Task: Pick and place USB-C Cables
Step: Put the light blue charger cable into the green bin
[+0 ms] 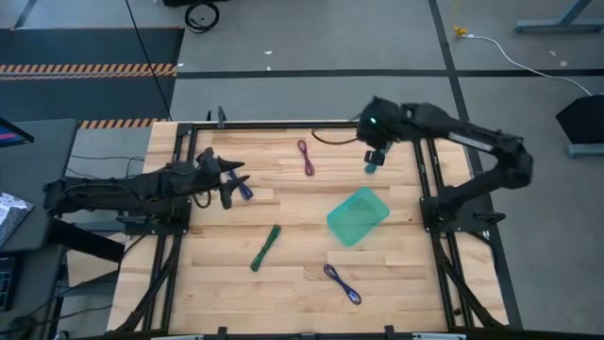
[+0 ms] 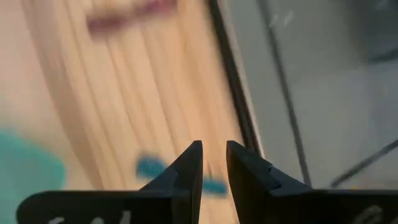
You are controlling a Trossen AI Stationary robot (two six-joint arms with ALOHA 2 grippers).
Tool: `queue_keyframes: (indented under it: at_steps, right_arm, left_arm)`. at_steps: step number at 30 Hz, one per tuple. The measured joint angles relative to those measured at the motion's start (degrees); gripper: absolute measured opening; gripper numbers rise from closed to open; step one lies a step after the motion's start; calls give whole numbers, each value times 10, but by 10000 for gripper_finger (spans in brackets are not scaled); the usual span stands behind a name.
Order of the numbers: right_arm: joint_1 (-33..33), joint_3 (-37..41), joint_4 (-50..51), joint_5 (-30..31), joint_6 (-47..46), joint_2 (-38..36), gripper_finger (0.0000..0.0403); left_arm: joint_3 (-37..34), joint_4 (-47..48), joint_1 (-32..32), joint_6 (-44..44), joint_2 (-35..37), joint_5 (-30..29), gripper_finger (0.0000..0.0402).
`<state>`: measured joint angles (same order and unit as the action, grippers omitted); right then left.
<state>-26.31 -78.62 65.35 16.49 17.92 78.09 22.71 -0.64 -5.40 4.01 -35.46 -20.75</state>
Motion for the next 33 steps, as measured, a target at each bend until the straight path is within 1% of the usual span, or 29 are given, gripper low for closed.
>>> queue_keyframes:
  at_steps: [2, 3, 6, 8, 12, 14, 17, 21, 25, 28, 30, 33]
  right_arm:
    - [-38, -3, 58, -36, 43, 28, 79]
    - [-55, 0, 67, -47, 62, 41, 79]
    - [-84, 20, 69, -54, 53, 67, 80]
    - [-88, 31, 69, -53, 65, 66, 80]
    - [-87, 58, 38, -44, 165, 69, 82]
    - [-89, 59, 31, -43, 180, 71, 89]
    - [-97, 66, 31, -42, 182, 90, 108]
    - [-115, 84, 18, -42, 198, 122, 146]
    - [-122, 111, 1, -42, 225, 151, 191]
    - [-122, 127, -21, -32, 228, 168, 218]
    - [-122, 136, -59, -29, 228, 173, 229]
    - [-125, 146, -98, -29, 233, 189, 235]
  left_arm:
    - [0, -8, 0, -1, -8, -23, 221]
    - [0, -15, 0, -2, -10, -29, 220]
    - [0, -45, 2, -2, -12, -30, 212]
    - [0, -66, 6, -2, -17, -30, 206]
    - [1, -90, 19, -4, -19, -31, 198]
    - [1, -92, 29, -4, -27, -31, 197]
    - [1, -101, 44, -9, -45, -31, 197]
    - [7, -137, 53, -46, -72, -31, 197]
    - [28, -128, 53, -67, -95, -30, 197]
    - [32, -107, 53, -94, -102, -31, 197]
    - [32, -105, 47, -109, -103, -31, 197]
    - [32, -110, 34, -113, -103, -31, 197]
